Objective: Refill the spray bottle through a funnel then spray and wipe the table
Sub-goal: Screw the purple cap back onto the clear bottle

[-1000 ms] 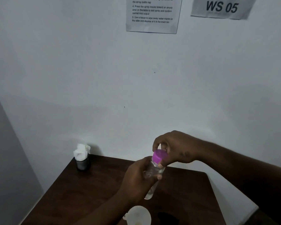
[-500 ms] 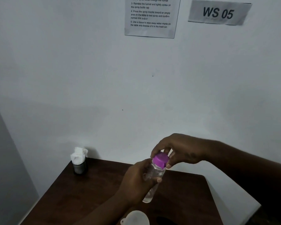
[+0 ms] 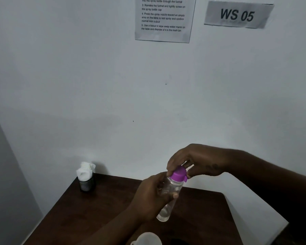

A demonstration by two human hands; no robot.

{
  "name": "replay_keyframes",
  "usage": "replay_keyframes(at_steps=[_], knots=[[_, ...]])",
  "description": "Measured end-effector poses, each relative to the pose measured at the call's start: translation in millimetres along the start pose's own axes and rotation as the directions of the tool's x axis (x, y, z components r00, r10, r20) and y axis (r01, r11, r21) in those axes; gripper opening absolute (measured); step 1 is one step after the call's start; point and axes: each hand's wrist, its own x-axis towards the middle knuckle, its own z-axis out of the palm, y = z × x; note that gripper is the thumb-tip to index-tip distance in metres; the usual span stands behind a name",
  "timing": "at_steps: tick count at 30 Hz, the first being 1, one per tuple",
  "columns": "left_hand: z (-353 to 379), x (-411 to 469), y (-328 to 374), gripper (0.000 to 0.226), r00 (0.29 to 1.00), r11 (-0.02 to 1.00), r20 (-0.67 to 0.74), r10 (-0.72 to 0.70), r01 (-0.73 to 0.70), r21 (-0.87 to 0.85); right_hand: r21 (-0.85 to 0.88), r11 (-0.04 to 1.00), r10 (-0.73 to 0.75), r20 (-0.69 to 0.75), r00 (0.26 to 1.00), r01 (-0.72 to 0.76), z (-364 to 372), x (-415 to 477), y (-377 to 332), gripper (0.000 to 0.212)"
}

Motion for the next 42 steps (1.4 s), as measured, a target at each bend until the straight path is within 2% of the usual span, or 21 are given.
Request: replay_keyframes(at_steps=[11, 14, 16, 20, 22, 25, 27, 29, 31, 35, 39, 42], knots=[[-5, 4, 4, 0.042, 0.995, 1.000, 0.096, -0.013, 0.013, 0.000, -0.035, 0.999, -0.018, 0.041, 0.999, 0.019, -3, 0, 2, 0.051], [-4, 4, 2, 0.041, 0.997, 1.000, 0.082, -0.016, 0.016, -0.001, -0.040, 0.996, 0.078, 0.051, 0.996, -0.076, -1, 1, 4, 0.051], [-3, 3, 1, 0.041, 0.997, 1.000, 0.073, -0.013, 0.013, 0.000, -0.106, 0.980, 0.171, 0.039, 0.984, -0.166, 0, 1, 2, 0.049], [0, 2, 0, 0.038, 0.999, 0.999, 0.045, -0.020, 0.021, -0.031, -0.166, 0.942, 0.283, -0.080, 0.956, -0.293, 4, 4, -3, 0.045], [0, 3, 0, 0.036, 0.999, 0.999, 0.024, -0.026, 0.027, -0.039, -0.209, 0.922, 0.311, -0.104, 0.945, -0.326, 6, 4, -3, 0.055], [-3, 5, 0, 0.041, 1.000, 0.999, 0.009, -0.025, 0.025, -0.034, -0.134, 0.946, 0.292, -0.041, 0.956, -0.295, 2, 0, -4, 0.075], [-6, 7, -2, 0.047, 0.999, 0.999, 0.003, -0.032, 0.032, -0.019, -0.100, 0.970, 0.220, -0.015, 0.975, -0.221, -2, -2, -5, 0.069], [-9, 8, -4, 0.046, 0.999, 1.000, 0.014, -0.031, 0.031, -0.003, -0.193, 0.961, 0.194, -0.037, 0.980, -0.198, -2, 0, -6, 0.061], [-9, 8, -4, 0.043, 1.000, 1.000, 0.018, -0.019, 0.019, 0.016, -0.289, 0.924, 0.233, -0.099, 0.967, -0.252, -2, 3, -10, 0.054], [-8, 7, -3, 0.039, 1.000, 1.000, 0.008, -0.013, 0.013, 0.022, -0.462, 0.814, 0.301, -0.181, 0.936, -0.351, -6, 5, -14, 0.064], [-11, 9, -5, 0.045, 1.000, 1.000, -0.004, -0.024, 0.024, 0.002, -0.259, 0.933, 0.233, -0.094, 0.968, -0.250, -7, 8, -8, 0.061], [-13, 10, -8, 0.044, 1.000, 1.000, 0.002, -0.019, 0.019, 0.023, -0.286, 0.937, 0.191, -0.067, 0.979, -0.203, -2, 13, -3, 0.054]])
